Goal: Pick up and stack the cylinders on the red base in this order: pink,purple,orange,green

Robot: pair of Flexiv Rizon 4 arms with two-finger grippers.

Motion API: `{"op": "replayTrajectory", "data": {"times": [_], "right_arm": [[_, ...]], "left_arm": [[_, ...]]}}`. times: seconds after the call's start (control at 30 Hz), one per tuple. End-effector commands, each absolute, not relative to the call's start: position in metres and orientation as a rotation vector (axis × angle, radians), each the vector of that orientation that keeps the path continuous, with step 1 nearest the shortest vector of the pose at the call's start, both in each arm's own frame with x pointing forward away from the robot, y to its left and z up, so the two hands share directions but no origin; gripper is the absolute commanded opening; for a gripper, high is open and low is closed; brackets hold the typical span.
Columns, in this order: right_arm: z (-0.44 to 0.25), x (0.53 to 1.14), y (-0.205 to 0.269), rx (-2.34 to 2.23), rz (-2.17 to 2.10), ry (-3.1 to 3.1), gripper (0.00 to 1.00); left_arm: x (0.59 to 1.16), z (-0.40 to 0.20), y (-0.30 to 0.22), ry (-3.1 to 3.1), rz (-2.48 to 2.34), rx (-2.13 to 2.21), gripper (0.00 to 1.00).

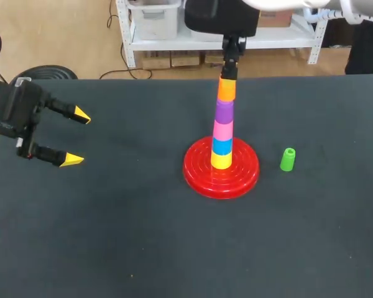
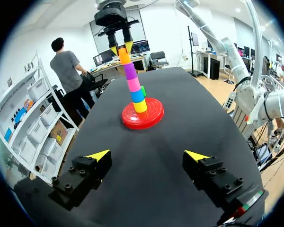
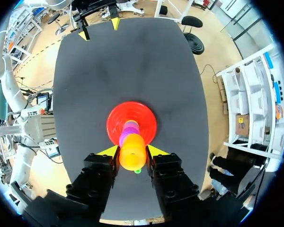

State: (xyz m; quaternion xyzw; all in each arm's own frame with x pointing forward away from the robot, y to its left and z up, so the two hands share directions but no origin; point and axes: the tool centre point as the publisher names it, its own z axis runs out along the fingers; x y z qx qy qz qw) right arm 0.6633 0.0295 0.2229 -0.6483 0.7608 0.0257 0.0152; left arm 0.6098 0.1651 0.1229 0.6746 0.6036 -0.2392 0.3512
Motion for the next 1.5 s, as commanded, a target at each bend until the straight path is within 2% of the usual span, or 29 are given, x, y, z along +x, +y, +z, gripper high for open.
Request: {"op": "replayTrajectory", "data": {"times": [0.03, 1.5], "right_arm": [[0.2215, 0.6650, 0.0302, -2.020, 0.083, 2.371, 0.00], [0.2249, 0.6620, 0.0312, -2.025, 0.117, 2.392, 0.00]], "left_arm": [[0.6097, 0.1218, 0.1658, 1.558, -0.619, 1.746, 1.00], [0.6097, 0.1218, 0.1658, 1.558, -0.619, 1.746, 1.00]]}}
